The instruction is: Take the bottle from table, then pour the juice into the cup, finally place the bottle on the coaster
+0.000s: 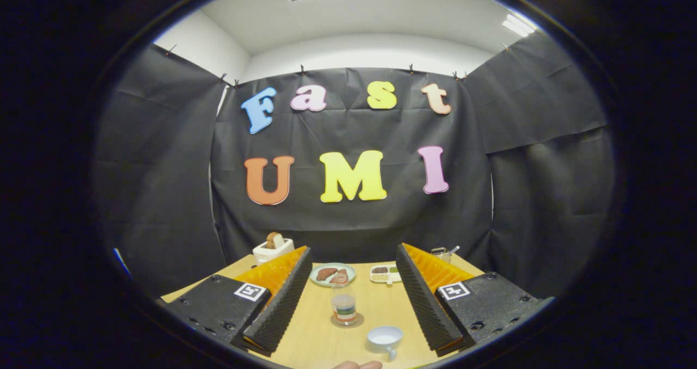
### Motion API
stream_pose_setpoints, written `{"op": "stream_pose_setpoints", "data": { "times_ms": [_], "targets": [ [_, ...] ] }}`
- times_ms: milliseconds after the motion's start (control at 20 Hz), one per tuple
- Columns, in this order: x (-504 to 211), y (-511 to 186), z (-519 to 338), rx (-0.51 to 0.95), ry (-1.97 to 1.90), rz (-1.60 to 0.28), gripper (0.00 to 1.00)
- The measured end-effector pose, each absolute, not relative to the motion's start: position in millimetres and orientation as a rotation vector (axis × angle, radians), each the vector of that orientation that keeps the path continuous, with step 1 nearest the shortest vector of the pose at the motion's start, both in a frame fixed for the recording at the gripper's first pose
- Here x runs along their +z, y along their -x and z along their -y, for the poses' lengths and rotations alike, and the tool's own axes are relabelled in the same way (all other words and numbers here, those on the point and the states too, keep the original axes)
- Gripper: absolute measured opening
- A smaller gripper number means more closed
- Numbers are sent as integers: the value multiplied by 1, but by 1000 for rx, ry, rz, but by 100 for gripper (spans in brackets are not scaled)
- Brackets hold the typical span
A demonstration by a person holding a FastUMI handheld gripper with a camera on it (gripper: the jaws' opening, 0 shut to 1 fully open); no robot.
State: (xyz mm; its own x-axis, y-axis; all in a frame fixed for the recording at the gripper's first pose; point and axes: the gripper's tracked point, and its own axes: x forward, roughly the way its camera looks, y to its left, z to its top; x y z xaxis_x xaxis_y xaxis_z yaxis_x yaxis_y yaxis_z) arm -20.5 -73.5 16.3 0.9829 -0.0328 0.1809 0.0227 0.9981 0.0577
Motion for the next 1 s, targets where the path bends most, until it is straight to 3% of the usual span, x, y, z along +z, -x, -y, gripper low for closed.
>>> {"op": "stream_pose_setpoints", "data": {
  "times_ms": [1000],
  "targets": [
    [9, 87, 66, -31, -68, 188, 99]
  ]
}}
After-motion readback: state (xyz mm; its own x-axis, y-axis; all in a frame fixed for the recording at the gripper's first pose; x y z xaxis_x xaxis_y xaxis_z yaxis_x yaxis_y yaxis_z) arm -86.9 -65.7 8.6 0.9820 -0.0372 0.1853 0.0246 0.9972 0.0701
